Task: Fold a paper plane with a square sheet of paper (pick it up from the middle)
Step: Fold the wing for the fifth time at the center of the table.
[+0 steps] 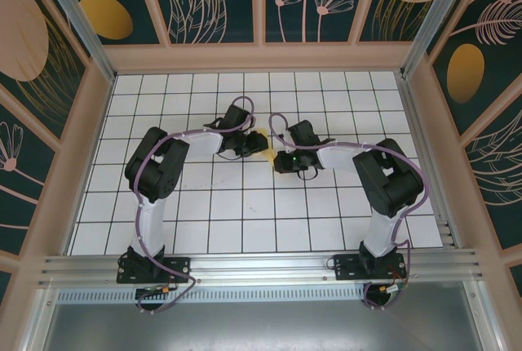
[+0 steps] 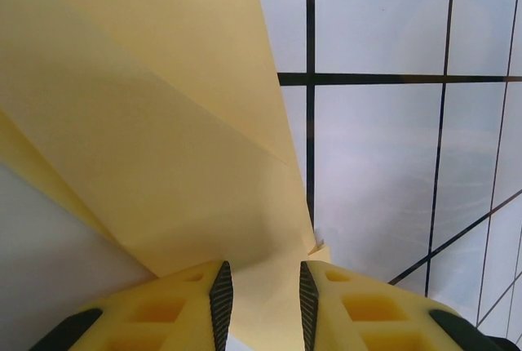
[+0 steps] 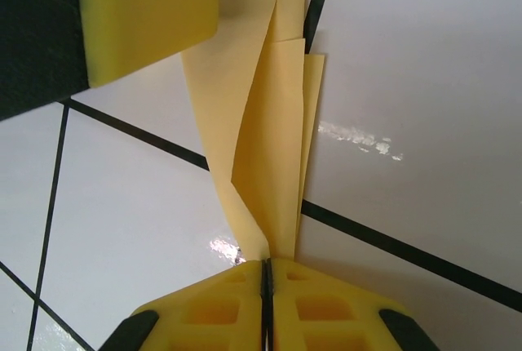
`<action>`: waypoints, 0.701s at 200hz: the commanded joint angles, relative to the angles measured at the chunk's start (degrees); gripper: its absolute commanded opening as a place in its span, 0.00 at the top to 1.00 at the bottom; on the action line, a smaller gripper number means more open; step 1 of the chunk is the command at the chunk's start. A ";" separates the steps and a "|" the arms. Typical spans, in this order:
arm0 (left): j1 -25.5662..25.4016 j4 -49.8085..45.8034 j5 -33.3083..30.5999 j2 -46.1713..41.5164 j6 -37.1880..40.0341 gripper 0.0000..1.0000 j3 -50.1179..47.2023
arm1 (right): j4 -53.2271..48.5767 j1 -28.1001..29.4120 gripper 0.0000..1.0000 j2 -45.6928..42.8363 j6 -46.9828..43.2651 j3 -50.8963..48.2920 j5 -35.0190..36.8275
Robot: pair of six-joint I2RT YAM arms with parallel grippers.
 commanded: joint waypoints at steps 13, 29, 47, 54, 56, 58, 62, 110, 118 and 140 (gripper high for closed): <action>1.19 1.30 -2.30 -0.89 0.82 0.68 -0.75 | -0.81 -0.21 0.93 1.50 0.72 -1.91 -1.81; 1.18 5.10 -0.12 -2.94 -0.07 0.68 -2.79 | -0.52 -1.74 0.93 1.37 1.21 -2.16 -2.49; 1.21 8.88 1.92 -5.14 -1.00 0.68 -5.57 | -0.05 -2.28 0.93 1.11 1.69 -2.64 -3.51; 1.19 9.94 2.59 -5.82 -1.42 0.69 -6.68 | 0.17 -2.48 0.93 1.03 1.86 -2.74 -3.90; 1.19 10.19 2.69 -5.96 -1.48 0.69 -6.88 | 0.20 -2.54 0.93 1.05 1.94 -2.77 -4.07; 1.21 10.45 2.90 -6.06 -1.62 0.69 -7.26 | 0.27 -2.62 0.93 1.01 1.95 -2.83 -4.20; 1.13 10.88 3.28 -6.40 -1.60 0.69 -7.80 | 0.38 -2.73 0.93 1.00 2.04 -2.88 -4.47; -0.20 14.85 6.37 -7.42 -1.55 0.72 -11.36 | 0.82 -3.53 0.94 1.00 2.99 -3.12 -6.11; -0.39 15.45 6.48 -7.32 -1.64 0.73 -11.73 | 0.91 -3.61 0.94 1.01 3.27 -3.11 -6.27; -0.73 17.06 7.46 -6.83 -1.91 0.74 -12.45 | 1.11 -3.98 0.94 1.05 3.59 -3.27 -6.95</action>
